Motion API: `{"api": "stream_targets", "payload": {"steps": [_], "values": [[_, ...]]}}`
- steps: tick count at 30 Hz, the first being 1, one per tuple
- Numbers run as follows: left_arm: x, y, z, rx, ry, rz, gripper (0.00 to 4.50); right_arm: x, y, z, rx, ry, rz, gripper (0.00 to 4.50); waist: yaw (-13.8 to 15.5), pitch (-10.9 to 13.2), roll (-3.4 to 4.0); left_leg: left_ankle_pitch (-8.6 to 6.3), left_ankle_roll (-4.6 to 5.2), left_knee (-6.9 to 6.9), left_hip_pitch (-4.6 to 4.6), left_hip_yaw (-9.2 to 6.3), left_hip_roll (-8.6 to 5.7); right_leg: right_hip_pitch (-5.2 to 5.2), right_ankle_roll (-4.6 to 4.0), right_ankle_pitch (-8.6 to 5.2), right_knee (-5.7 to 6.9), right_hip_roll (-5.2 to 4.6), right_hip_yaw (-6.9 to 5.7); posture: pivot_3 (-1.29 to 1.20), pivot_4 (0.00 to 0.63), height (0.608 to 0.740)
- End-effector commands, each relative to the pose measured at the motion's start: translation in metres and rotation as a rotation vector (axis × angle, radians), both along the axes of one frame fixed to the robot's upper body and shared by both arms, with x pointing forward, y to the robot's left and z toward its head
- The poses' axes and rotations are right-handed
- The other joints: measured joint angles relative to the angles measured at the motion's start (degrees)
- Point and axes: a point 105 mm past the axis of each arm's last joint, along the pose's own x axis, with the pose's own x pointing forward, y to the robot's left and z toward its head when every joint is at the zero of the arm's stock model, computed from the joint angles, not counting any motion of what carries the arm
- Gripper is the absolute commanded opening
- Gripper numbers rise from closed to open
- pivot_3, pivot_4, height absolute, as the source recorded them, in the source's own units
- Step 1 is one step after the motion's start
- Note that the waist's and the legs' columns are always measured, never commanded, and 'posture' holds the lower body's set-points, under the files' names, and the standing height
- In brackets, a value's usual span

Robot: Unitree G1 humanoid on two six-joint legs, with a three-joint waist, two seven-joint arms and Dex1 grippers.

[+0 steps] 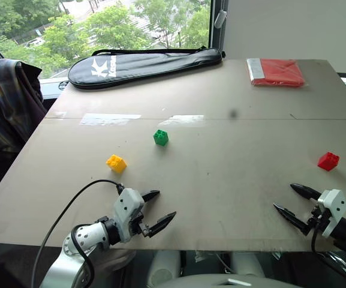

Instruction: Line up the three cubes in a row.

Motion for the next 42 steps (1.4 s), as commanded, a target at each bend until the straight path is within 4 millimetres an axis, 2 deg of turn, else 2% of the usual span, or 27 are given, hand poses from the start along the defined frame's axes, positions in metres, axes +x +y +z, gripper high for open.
{"api": "stream_targets", "payload": {"steps": [1, 4, 17, 23, 27, 31, 35, 38, 42], "values": [[-0.002, 0.005, -0.016, 0.023, 0.067, 0.053, 4.47, 0.003, 0.005, 0.005, 0.008, -0.012, 0.019, 4.50, 0.00, 0.00, 0.00, 0.00, 0.00, 0.00, 0.00, 0.00, 0.00, 0.00, 0.00, 0.00, 0.00, 0.00, 0.00, 0.00, 0.150, 0.708], [-0.002, 0.002, -0.009, 0.002, 0.053, 0.061, 4.47, 0.006, 0.010, 0.006, 0.021, -0.005, 0.035, 4.50, -0.12, 0.01, -0.02, 0.00, 0.00, 0.00, 0.00, 0.01, 0.02, 0.00, 0.00, 0.00, 0.00, 0.00, 0.00, 0.00, 0.150, 0.708], [-0.001, 0.001, -0.009, 0.008, 0.053, 0.058, 4.47, 0.010, 0.007, 0.007, 0.024, -0.015, 0.016, 4.50, -0.12, 0.03, -0.03, -0.01, 0.00, 0.04, -0.04, -0.01, 0.01, -0.01, 0.00, 0.00, 0.00, 0.01, -0.01, 0.00, 0.150, 0.708], [0.001, 0.000, -0.008, 0.015, 0.047, 0.025, 4.47, 0.011, 0.003, 0.018, 0.043, -0.056, -0.016, 4.50, -0.08, 0.03, -0.02, -0.01, 0.00, 0.05, -0.04, -0.01, 0.01, -0.01, 0.00, 0.00, 0.00, 0.01, -0.02, 0.00, 0.150, 0.708], [0.007, -0.004, 0.006, 0.005, 0.009, -0.026, 4.47, 0.012, -0.010, 0.035, 0.092, -0.120, -0.120, 4.50, -0.03, 0.08, 0.03, -0.01, 0.00, 0.05, -0.07, -0.02, 0.00, -0.01, 0.00, 0.00, 0.00, 0.01, -0.03, 0.00, 0.150, 0.708], [0.019, -0.007, 0.019, 0.024, -0.041, -0.084, 4.47, 0.012, -0.038, 0.047, 0.088, -0.167, -0.316, 4.50, -0.08, 0.26, -0.12, -0.01, 0.00, 0.05, -0.17, -0.03, -0.02, -0.03, 0.00, 0.00, 0.00, 0.05, -0.05, 0.00, 0.150, 0.708], [0.036, -0.029, 0.051, 0.003, -0.135, -0.237, 4.47, 0.019, -0.080, 0.057, 0.056, -0.219, -0.604, 4.50, -0.14, 0.59, -0.46, -0.01, -0.01, 0.05, -0.27, 0.04, -0.05, -0.07, -0.01, 0.01, 0.00, 0.09, -0.05, 0.00, 0.150, 0.708], [0.043, -0.042, 0.078, -0.041, -0.223, -0.326, 4.47, 0.028, -0.090, 0.060, 0.081, -0.235, -0.717, 4.50, -0.44, 0.65, -0.53, -0.01, -0.01, 0.05, -0.35, 0.16, -0.08, -0.15, -0.04, 0.04, -0.01, 0.10, 0.01, 0.00, 0.150, 0.708], [0.042, -0.057, 0.095, -0.025, -0.256, -0.470, 4.47, 0.042, -0.094, 0.055, 0.136, -0.218, -0.833, 4.50, -1.48, 0.68, -0.51, -0.01, -0.01, 0.05, -0.38, 0.25, -0.05, -0.16, -0.25, 0.16, -0.01, 0.28, 0.04, 0.00, 0.150, 0.708]]}}
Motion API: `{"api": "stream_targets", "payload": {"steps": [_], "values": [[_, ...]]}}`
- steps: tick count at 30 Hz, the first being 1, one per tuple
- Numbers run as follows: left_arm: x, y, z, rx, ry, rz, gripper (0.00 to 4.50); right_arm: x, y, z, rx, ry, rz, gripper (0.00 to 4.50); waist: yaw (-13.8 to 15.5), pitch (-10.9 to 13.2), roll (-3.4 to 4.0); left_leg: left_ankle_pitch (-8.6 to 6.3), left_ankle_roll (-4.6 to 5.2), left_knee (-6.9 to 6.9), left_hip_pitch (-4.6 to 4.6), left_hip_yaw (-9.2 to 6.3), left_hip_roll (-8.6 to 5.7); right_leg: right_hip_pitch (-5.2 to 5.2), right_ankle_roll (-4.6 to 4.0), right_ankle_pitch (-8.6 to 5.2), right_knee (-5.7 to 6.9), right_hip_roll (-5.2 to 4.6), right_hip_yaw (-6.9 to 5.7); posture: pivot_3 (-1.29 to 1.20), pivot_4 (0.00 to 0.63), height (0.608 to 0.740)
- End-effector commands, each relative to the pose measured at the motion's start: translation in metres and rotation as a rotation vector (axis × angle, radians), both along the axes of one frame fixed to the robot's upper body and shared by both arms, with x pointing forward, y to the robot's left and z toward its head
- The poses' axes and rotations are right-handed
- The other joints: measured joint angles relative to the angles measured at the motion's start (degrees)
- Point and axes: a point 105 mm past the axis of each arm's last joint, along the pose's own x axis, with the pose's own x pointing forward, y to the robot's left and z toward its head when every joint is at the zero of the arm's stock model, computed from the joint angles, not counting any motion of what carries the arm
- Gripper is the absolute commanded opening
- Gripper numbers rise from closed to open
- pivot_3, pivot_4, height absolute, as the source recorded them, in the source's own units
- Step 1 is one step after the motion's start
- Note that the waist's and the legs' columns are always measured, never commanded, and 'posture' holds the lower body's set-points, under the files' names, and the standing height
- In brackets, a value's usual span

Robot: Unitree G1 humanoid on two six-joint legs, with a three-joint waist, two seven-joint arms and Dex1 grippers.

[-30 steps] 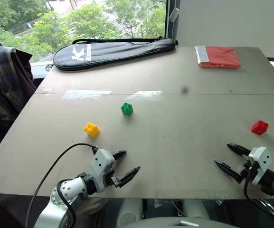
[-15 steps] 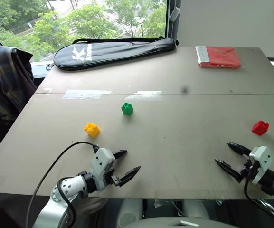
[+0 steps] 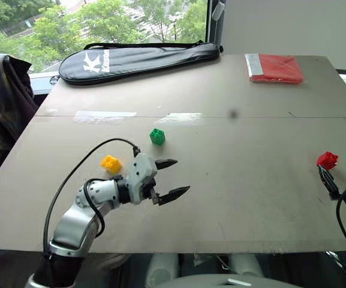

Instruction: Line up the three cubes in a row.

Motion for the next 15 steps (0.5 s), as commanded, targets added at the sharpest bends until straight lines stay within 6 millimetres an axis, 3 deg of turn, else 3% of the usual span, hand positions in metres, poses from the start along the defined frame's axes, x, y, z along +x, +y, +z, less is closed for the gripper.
{"api": "stream_targets", "payload": {"steps": [1, 8, 15], "values": [[-0.011, -0.016, 0.015, 0.008, -0.024, -0.145, 4.47, 0.007, -0.008, 0.001, 0.039, -0.006, -0.096, 4.50, -0.36, 0.02, 0.03, 0.00, 0.00, 0.00, 0.00, -0.01, 0.00, 0.00, 0.00, 0.00, 0.00, 0.03, 0.01, 0.00, 0.150, 0.708], [-0.009, -0.031, 0.033, 0.042, -0.082, -0.231, 4.47, 0.027, -0.005, -0.010, 0.099, 0.008, -0.155, 4.50, -0.41, 0.12, 0.05, 0.00, 0.01, -0.02, 0.01, -0.02, 0.04, -0.01, 0.00, 0.00, 0.01, 0.14, 0.07, 0.00, 0.150, 0.708], [-0.008, -0.036, 0.036, 0.051, -0.098, -0.230, 4.47, 0.042, -0.002, -0.015, 0.127, 0.008, -0.164, 4.50, -0.50, 0.15, 0.05, 0.00, 0.02, -0.01, 0.04, 0.10, 0.01, -0.01, 0.03, 0.02, 0.01, 0.18, 0.25, 0.00, 0.150, 0.708]]}}
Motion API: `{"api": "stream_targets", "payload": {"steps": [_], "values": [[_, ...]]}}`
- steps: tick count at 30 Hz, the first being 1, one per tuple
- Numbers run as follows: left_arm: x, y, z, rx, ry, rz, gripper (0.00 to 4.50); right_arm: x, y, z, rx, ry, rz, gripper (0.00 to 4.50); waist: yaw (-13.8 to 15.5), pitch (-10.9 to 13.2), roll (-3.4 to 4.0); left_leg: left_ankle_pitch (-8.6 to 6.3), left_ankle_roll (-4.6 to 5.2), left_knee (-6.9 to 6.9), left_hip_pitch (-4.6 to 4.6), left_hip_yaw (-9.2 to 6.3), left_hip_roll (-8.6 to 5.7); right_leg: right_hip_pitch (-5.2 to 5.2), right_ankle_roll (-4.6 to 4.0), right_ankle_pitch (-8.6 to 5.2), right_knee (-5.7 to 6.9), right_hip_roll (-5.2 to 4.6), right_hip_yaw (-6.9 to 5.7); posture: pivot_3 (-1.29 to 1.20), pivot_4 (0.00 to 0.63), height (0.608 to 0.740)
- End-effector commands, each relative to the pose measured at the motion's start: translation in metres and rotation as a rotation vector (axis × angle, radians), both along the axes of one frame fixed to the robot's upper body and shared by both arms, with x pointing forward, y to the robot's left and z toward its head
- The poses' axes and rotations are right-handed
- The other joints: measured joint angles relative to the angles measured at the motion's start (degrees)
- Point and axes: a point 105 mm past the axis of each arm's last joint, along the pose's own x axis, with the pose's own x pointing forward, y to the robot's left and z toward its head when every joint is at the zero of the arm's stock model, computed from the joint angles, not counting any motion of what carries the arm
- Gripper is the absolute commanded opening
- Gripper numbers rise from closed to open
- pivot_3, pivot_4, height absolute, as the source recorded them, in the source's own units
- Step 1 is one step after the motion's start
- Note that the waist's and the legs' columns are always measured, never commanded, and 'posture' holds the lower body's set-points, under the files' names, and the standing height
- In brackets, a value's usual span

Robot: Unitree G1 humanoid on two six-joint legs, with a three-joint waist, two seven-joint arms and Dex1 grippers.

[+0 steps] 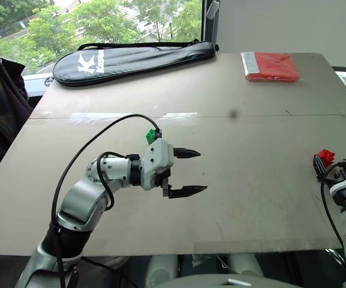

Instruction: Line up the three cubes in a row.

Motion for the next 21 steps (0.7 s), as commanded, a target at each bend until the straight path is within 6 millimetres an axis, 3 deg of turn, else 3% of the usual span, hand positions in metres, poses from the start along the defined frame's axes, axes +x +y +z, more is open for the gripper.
{"api": "stream_targets", "payload": {"steps": [1, 2, 3, 4, 9, 10, 13, 16, 21], "values": [[-0.004, -0.004, 0.011, -0.006, -0.058, -0.017, 4.47, 0.003, -0.003, 0.007, -0.013, -0.031, -0.030, 4.50, 0.00, 0.00, 0.00, 0.00, 0.00, 0.00, 0.00, -0.02, 0.01, 0.00, 0.03, 0.02, 0.00, 0.01, -0.01, 0.00, 0.150, 0.708], [-0.004, -0.005, 0.012, -0.006, -0.059, -0.015, 4.47, 0.003, -0.005, 0.007, -0.015, -0.031, -0.041, 4.50, 0.01, 0.01, 0.01, 0.00, 0.00, 0.00, -0.01, -0.02, 0.01, 0.00, 0.09, 0.06, 0.00, 0.02, -0.01, 0.00, 0.150, 0.708], [-0.003, -0.005, 0.012, -0.008, -0.059, -0.012, 4.50, 0.003, -0.005, 0.007, -0.016, -0.031, -0.044, 3.98, 0.01, 0.01, 0.02, 0.00, 0.00, 0.00, 0.00, -0.03, 0.01, 0.00, 0.14, 0.09, 0.01, 0.02, -0.01, 0.00, 0.150, 0.708], [-0.003, -0.005, 0.013, -0.010, -0.059, -0.010, 4.50, 0.004, -0.005, 0.007, -0.017, -0.031, -0.039, 3.86, 0.03, 0.01, 0.02, 0.00, 0.00, 0.00, -0.01, -0.03, 0.01, 0.00, 0.14, 0.09, 0.01, 0.02, -0.02, 0.00, 0.150, 0.708], [-0.001, -0.004, 0.012, -0.009, -0.061, -0.005, 4.50, 0.006, 0.002, 0.005, -0.018, -0.025, 0.006, 1.56, 0.00, 0.01, 0.02, 0.00, 0.00, 0.00, 0.00, 0.00, 0.01, 0.00, 0.14, 0.08, 0.01, 0.02, 0.02, 0.00, 0.150, 0.708], [-0.001, -0.003, 0.011, -0.008, -0.059, -0.002, 4.50, 0.007, 0.005, 0.006, -0.020, -0.026, 0.017, 1.28, -0.01, 0.01, 0.02, 0.00, 0.00, 0.00, 0.01, 0.01, 0.01, 0.00, 0.14, 0.09, 0.01, 0.03, 0.02, 0.00, 0.150, 0.708], [-0.002, 0.000, 0.008, -0.002, -0.054, 0.004, 4.50, 0.007, 0.016, 0.008, -0.019, -0.031, 0.059, 1.28, -0.16, 0.01, 0.02, 0.00, 0.00, 0.00, 0.02, 0.01, 0.01, 0.00, 0.14, 0.09, 0.03, 0.04, 0.03, 0.00, 0.150, 0.708], [-0.003, 0.003, 0.004, 0.003, -0.049, 0.008, 4.50, 0.008, 0.042, 0.008, -0.040, -0.027, 0.147, 1.28, -0.45, 0.01, 0.02, 0.00, 0.00, 0.00, 0.02, -0.02, 0.03, 0.00, 0.17, 0.10, 0.04, 0.06, 0.03, 0.00, 0.150, 0.708], [-0.004, 0.008, 0.000, 0.013, -0.036, 0.014, 4.50, 0.000, 0.122, 0.006, -0.012, -0.020, 0.353, 1.28, -1.00, 0.01, 0.02, 0.00, 0.00, 0.00, 0.03, -0.09, 0.08, -0.01, 0.17, 0.11, 0.09, 0.11, -0.01, 0.00, 0.150, 0.708]]}}
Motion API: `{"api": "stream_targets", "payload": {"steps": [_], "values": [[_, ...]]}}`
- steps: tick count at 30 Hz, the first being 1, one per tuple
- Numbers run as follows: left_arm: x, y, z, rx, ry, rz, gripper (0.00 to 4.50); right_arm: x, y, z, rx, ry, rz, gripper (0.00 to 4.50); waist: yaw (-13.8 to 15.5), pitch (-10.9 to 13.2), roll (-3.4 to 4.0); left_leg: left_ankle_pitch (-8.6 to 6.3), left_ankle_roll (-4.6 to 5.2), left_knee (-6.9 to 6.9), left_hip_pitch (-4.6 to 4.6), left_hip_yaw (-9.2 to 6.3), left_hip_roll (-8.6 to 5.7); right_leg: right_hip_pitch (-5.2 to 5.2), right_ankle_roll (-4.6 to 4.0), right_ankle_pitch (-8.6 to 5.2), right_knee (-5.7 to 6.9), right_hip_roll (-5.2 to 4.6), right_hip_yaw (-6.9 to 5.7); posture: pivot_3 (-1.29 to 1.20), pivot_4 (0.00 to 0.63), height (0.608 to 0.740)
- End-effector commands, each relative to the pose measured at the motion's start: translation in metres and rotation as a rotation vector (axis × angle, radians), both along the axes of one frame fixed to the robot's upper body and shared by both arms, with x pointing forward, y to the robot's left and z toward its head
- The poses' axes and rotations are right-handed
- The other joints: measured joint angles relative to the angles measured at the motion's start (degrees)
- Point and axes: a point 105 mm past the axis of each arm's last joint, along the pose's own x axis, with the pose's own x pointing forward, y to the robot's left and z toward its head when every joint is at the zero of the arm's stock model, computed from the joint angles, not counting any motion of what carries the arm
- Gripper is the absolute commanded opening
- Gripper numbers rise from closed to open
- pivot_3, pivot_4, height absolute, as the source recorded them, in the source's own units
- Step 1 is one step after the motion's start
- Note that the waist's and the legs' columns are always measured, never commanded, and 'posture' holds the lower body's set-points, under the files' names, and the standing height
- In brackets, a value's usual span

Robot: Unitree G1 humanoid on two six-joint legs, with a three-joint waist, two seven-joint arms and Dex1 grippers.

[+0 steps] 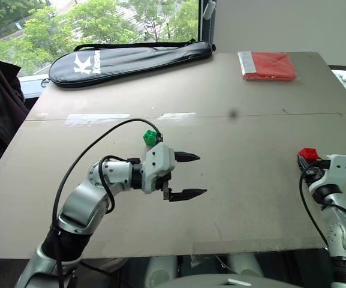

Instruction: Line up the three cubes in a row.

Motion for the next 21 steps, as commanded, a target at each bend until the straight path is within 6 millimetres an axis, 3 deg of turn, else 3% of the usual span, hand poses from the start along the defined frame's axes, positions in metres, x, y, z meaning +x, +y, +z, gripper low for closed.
{"api": "stream_targets", "payload": {"steps": [1, 11, 21], "values": [[-0.003, 0.004, 0.006, -0.002, -0.040, -0.002, 4.50, -0.006, 0.056, 0.014, 0.001, -0.044, 0.148, 1.28, -0.23, 0.00, 0.00, 0.00, 0.00, 0.00, 0.00, -0.05, 0.01, 0.00, 0.00, 0.00, 0.01, 0.01, -0.02, 0.00, 0.150, 0.708], [0.006, 0.024, 0.000, 0.056, -0.040, 0.045, 4.50, -0.010, 0.128, 0.019, -0.034, -0.055, 0.265, 1.28, -0.28, 0.02, -0.01, 0.00, -0.01, 0.16, -0.05, -0.33, -0.04, 0.00, -0.13, -0.13, 0.04, 0.01, 0.10, 0.00, 0.150, 0.708], [0.005, 0.029, -0.003, 0.073, -0.032, 0.052, 4.50, -0.006, 0.132, 0.012, -0.051, -0.012, 0.184, 1.28, -0.30, 0.05, -0.08, 0.00, -0.01, 0.16, -0.10, -0.38, -0.03, -0.05, -0.18, -0.11, 0.07, 0.04, 0.08, 0.00, 0.150, 0.708]]}}
